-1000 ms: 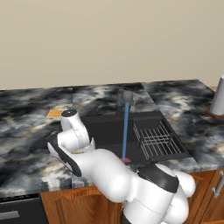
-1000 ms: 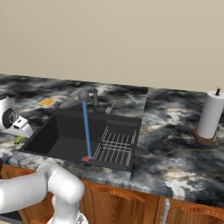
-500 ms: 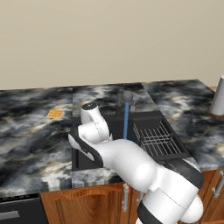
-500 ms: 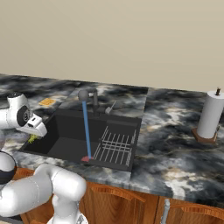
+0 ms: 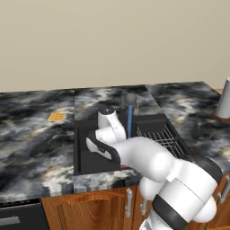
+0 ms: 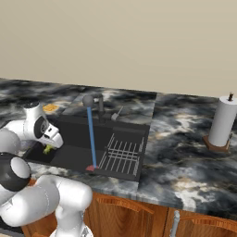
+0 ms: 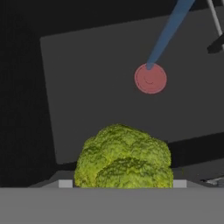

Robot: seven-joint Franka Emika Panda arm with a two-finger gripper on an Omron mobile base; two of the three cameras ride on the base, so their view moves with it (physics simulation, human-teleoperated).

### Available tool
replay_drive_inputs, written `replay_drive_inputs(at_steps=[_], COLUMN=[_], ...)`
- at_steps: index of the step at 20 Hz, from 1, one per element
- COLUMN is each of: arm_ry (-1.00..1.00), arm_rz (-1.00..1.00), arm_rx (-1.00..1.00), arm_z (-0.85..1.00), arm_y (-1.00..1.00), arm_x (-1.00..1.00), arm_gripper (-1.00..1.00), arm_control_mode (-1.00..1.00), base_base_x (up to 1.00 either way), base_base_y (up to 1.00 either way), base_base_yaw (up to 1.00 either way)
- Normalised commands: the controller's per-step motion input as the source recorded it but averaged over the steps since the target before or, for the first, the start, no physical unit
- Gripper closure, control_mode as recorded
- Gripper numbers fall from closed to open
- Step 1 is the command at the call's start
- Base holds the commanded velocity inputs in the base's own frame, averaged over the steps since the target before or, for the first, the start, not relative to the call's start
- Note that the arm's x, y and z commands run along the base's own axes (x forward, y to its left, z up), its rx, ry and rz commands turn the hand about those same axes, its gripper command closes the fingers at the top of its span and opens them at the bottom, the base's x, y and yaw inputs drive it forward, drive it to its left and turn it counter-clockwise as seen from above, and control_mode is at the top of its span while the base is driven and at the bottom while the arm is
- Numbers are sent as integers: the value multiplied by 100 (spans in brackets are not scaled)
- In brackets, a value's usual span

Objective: Turn on the sink faucet. Then move the broccoli from the counter to the sink. Turn off the sink. Move the vegetable from the sink to the pot next to the stove. Finally move the pot to the rear left burner.

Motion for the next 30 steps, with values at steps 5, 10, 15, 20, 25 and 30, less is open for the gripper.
replay_drive_inputs(at_steps=[5,10,15,20,25,30], arm_ry=[0,2,1,2,1,1], arm_rz=[-5,-7,-2,-3,-4,-4], arm_rx=[0,-1,-1,-3,-2,-2], arm_z=[-22,-29,-25,-26,-31,-33], arm_y=[-19,-3,-10,-3,-1,0], arm_x=[53,52,24,29,38,38], arm_gripper=[100,100,100,100,100,100], arm_control_mode=[-100,-100,-100,-100,-100,-100], base_base_x=[0,0,0,0,0,0], base_base_y=[0,0,0,0,0,0], base_base_yaw=[0,0,0,0,0,0])
